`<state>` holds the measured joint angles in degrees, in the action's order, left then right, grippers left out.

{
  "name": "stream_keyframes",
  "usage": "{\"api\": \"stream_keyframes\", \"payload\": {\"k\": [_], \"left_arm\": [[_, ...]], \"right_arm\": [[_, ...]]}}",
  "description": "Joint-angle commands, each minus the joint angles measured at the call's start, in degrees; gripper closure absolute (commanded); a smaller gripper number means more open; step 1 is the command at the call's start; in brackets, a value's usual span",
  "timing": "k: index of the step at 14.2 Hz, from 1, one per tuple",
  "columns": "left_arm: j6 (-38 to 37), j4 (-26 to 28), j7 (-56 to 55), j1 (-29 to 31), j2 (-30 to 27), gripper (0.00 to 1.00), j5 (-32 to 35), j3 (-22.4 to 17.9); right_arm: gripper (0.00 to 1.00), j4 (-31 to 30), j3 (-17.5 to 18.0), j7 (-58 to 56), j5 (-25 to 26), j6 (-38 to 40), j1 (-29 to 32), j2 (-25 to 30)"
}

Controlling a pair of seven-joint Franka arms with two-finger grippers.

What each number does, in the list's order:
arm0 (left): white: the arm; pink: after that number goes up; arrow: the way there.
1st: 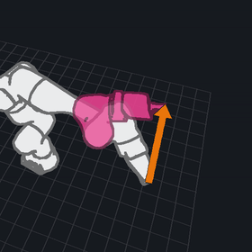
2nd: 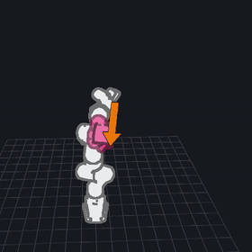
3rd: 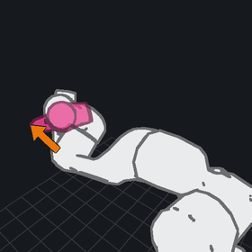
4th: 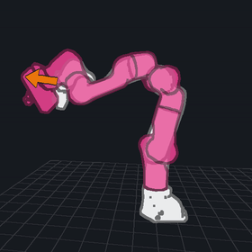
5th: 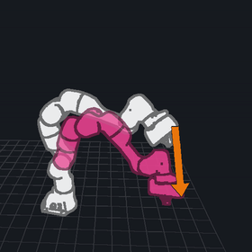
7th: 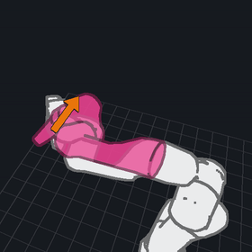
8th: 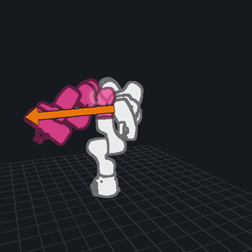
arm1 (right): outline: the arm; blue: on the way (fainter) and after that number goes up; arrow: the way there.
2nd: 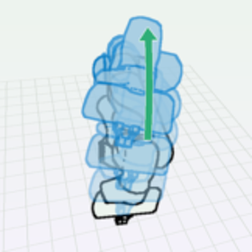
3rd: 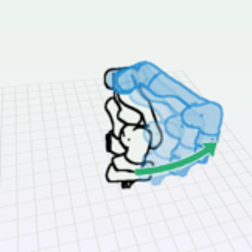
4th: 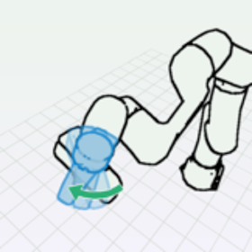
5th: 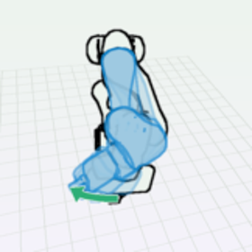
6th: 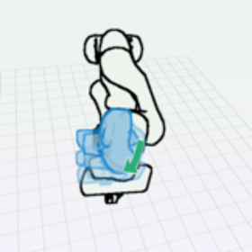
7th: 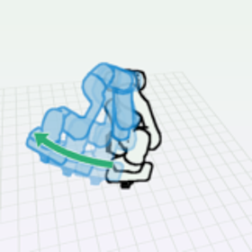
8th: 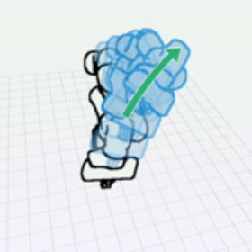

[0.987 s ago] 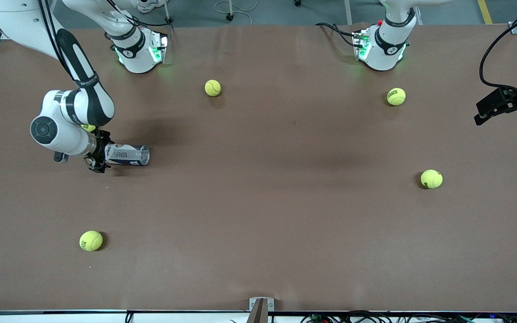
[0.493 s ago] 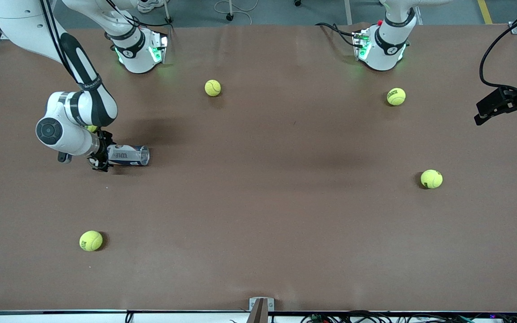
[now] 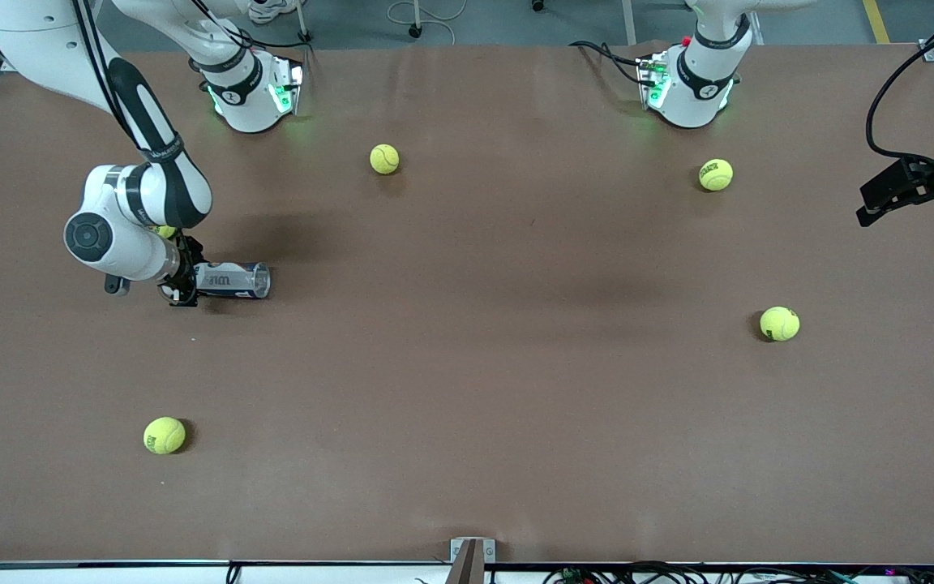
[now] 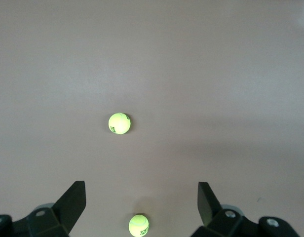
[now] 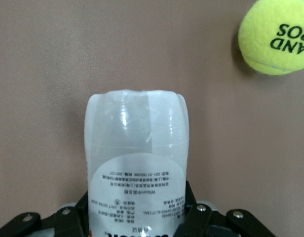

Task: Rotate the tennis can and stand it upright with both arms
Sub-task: 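Close the right gripper around the can's closed end, then drag the can with the right gripper toward the table middle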

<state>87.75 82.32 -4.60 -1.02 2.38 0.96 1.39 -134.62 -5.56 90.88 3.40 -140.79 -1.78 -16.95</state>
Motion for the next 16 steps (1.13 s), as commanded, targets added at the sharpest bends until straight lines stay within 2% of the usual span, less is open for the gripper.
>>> {"api": "stream_keyframes", "payload": {"k": [1, 5, 8, 13, 16], "left_arm": [[-0.3, -0.3, -0.2, 0.4, -0.2, 0.0, -0.6, 0.3], [-0.3, -0.3, -0.2, 0.5, -0.1, 0.0, -0.6, 0.2], [-0.3, -0.2, -0.2, 0.4, -0.2, 0.0, -0.6, 0.2], [-0.5, -0.2, -0.3, 0.4, -0.1, 0.0, -0.5, 0.1], [-0.5, -0.2, -0.4, 0.4, -0.1, 0.0, -0.5, 0.2]], "right_arm": [[0.33, -0.6, 0.7, -0.1, 0.1, -0.2, -1.0, 0.3], [0.33, 0.3, 1.0, 0.1, -0.7, 1.9, -2.4, 0.6], [0.33, 0.7, 1.1, 0.1, -3.6, 2.3, -5.1, 1.3], [0.33, 7.5, 1.9, 3.9, -11.3, 12.7, -12.1, 2.9], [0.33, 13.0, 2.0, 11.2, -11.3, 16.1, -18.9, 2.4]]}}
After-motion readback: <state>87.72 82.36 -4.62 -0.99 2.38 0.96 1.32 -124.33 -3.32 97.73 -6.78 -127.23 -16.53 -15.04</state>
